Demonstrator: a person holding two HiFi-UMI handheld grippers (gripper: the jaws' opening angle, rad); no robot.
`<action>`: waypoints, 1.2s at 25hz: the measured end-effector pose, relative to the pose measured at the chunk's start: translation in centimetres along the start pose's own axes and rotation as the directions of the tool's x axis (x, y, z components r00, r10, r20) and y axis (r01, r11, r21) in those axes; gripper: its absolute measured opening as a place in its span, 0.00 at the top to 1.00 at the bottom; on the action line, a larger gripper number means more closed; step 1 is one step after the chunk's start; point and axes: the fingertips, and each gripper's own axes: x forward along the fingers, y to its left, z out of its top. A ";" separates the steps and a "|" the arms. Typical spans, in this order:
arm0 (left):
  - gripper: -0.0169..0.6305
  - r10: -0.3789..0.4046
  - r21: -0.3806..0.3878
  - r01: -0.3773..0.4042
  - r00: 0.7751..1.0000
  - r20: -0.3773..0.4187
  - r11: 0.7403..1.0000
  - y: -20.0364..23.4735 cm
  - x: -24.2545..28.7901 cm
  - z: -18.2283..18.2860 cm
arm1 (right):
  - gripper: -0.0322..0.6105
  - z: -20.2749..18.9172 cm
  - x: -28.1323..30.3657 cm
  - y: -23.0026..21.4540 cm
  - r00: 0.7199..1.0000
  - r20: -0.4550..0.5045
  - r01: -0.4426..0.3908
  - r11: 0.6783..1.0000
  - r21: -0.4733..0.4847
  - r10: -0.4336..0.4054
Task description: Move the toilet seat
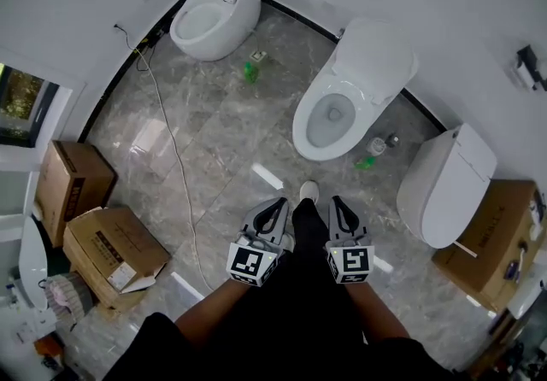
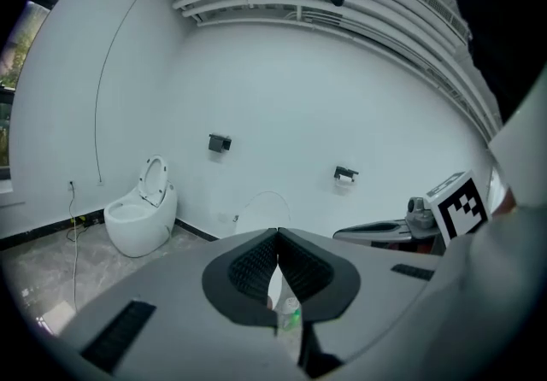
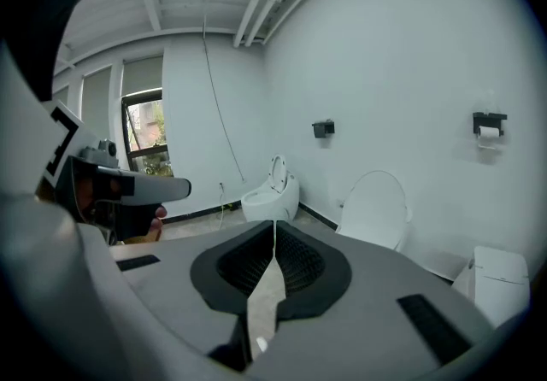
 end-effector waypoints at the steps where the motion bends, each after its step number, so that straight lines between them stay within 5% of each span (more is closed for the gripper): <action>1: 0.95 0.001 -0.003 -0.001 1.000 -0.012 1.000 0.5 1.7 -0.5 | 0.90 -0.5 1.2 -1.3 1.000 -0.014 0.001 1.000 -0.014 -0.001; 6: 0.95 -0.009 -0.101 0.000 0.996 -0.089 0.995 3.9 9.0 -3.4 | 0.90 -1.8 7.5 -6.5 0.998 -0.058 0.017 0.996 -0.088 -0.023; 16: 0.95 0.020 -0.189 -0.064 0.973 -0.228 0.980 7.6 17.5 -4.0 | 0.90 -5.3 10.7 -14.8 0.973 -0.166 0.166 0.986 0.013 -0.162; 23: 0.95 0.019 -0.136 -0.057 0.964 -0.265 0.989 7.8 20.8 -3.7 | 0.90 -5.0 13.2 -16.8 0.973 -0.179 0.153 0.988 0.038 -0.144; 30: 0.95 -0.041 -0.083 0.011 0.928 -0.370 0.997 9.7 23.0 -9.5 | 0.90 -10.4 14.9 -20.6 0.937 -0.240 0.288 0.951 0.112 -0.256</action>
